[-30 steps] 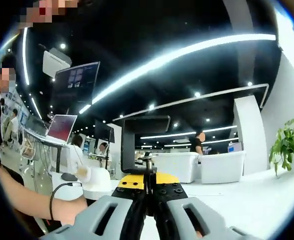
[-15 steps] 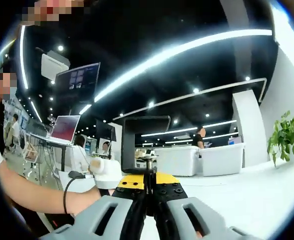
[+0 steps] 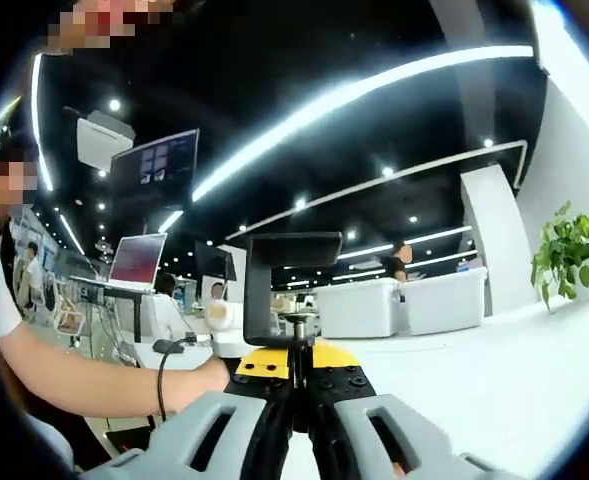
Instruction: Clamp the fixed fixture on the desktop, loosen the retaining clip, secure it to the edge of the desk, and tighten the retaining clip.
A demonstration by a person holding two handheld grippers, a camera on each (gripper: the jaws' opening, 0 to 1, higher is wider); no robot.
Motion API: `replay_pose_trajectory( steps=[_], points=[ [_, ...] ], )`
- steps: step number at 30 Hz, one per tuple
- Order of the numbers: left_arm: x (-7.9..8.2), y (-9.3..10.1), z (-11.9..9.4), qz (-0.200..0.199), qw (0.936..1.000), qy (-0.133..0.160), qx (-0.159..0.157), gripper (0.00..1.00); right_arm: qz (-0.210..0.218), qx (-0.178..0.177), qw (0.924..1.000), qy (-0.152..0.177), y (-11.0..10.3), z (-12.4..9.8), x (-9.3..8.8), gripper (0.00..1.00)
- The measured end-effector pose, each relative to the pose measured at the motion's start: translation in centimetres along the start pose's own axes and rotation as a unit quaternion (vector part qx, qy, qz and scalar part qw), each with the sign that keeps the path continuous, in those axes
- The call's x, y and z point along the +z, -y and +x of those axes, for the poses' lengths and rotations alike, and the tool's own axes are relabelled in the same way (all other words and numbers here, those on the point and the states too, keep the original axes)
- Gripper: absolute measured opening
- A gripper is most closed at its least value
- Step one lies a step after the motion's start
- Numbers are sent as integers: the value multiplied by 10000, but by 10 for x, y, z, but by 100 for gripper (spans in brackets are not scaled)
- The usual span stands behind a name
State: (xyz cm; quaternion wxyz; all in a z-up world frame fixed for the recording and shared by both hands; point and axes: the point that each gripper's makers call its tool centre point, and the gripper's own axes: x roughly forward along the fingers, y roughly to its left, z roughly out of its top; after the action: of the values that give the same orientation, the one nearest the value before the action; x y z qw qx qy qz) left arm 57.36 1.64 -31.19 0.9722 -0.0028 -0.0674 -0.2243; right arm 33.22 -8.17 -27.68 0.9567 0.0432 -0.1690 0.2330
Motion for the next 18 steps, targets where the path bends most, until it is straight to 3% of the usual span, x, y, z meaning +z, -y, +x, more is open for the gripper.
replay_pose_trajectory(
  steps=[18],
  points=[
    [-4,6,-3,268,9996,-84,-30,21,328,268,9987,-277,-24,-47,-32,2]
  ],
)
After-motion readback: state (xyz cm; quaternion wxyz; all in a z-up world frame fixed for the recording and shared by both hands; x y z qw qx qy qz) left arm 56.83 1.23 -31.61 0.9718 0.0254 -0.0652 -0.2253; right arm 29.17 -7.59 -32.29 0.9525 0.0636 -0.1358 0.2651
